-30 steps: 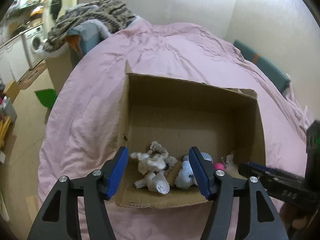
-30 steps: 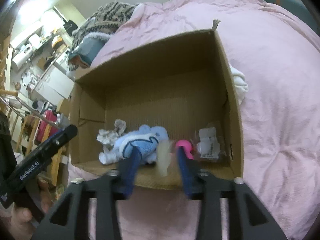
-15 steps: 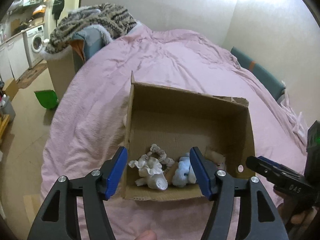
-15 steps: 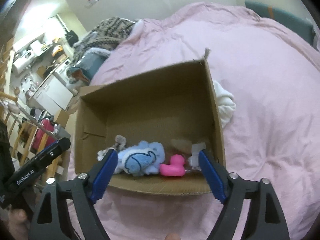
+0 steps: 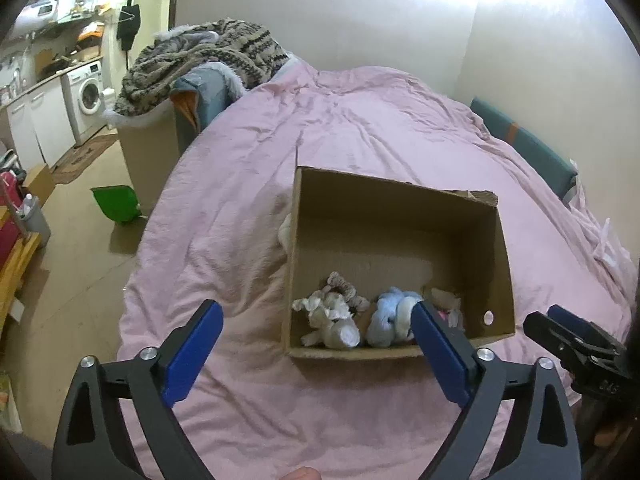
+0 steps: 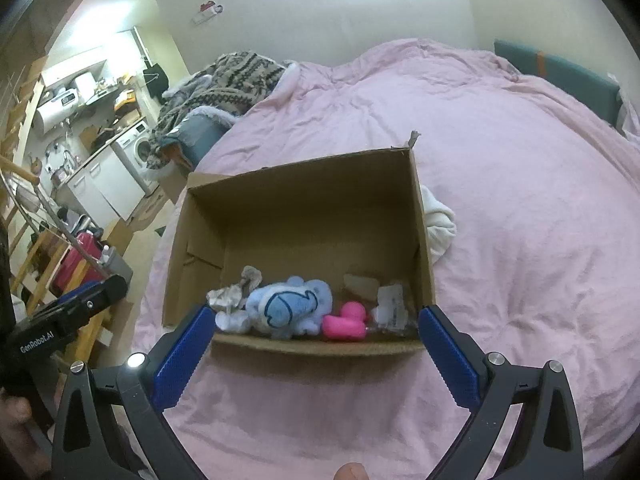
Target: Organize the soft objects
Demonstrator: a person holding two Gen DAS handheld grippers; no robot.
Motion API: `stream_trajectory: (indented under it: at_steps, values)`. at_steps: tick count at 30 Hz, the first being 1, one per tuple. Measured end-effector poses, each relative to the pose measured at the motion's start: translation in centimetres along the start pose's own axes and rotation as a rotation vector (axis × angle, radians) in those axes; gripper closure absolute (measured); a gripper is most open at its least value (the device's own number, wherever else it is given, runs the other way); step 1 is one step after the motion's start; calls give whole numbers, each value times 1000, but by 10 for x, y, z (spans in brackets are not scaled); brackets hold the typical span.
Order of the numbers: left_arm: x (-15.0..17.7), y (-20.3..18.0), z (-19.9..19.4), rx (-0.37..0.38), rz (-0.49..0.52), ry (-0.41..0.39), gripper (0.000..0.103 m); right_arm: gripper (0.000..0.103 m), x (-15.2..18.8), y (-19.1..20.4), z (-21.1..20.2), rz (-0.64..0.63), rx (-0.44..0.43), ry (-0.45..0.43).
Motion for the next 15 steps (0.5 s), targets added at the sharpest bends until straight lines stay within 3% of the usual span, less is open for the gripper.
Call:
stream_trajectory:
  at_steps: [11,15]
  values:
    - [31,4,-23,-48,34,13,1,0,23,9,-22,-20,47,-30]
    - [35,8,-27,-76,41,-4,1,0,30,5,-23,-30,100,-42]
Point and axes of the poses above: each gripper's, at about its wrist camera, not at the fingertips, and z roughly the way its jaws point, y to its left, x to its underside, the point moved 10 cm from there along z, roughly the way its jaws point, and after that the axes turned 2 degrees about -z, right-handed, at the moved point
